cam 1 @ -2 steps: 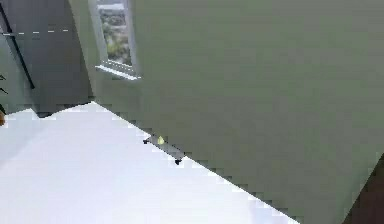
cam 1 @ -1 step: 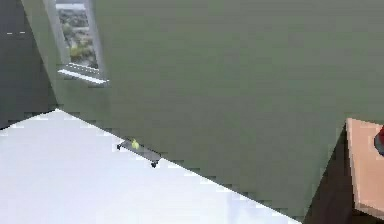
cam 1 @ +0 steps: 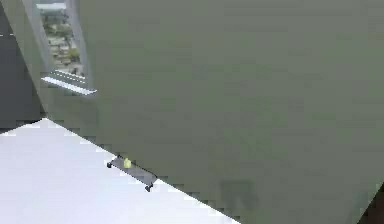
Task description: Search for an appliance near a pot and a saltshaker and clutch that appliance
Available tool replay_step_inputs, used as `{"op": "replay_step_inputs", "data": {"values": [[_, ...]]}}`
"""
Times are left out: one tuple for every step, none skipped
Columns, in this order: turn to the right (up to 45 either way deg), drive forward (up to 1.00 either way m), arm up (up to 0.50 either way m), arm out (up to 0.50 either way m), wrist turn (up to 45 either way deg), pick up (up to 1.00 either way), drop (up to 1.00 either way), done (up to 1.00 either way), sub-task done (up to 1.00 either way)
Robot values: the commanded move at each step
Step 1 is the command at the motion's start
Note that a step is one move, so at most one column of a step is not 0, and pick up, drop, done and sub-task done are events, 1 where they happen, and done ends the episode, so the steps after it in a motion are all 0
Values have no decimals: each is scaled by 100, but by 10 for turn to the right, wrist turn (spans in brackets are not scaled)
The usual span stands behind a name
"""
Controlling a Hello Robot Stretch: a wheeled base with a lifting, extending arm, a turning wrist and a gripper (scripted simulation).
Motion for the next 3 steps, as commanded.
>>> {"op": "replay_step_inputs", "data": {"values": [[450,0,0,0,0,0,0,0,0],[-360,0,0,0,0,0,0,0,0],[0,10,0,0,0,0,0,0,0]]}}
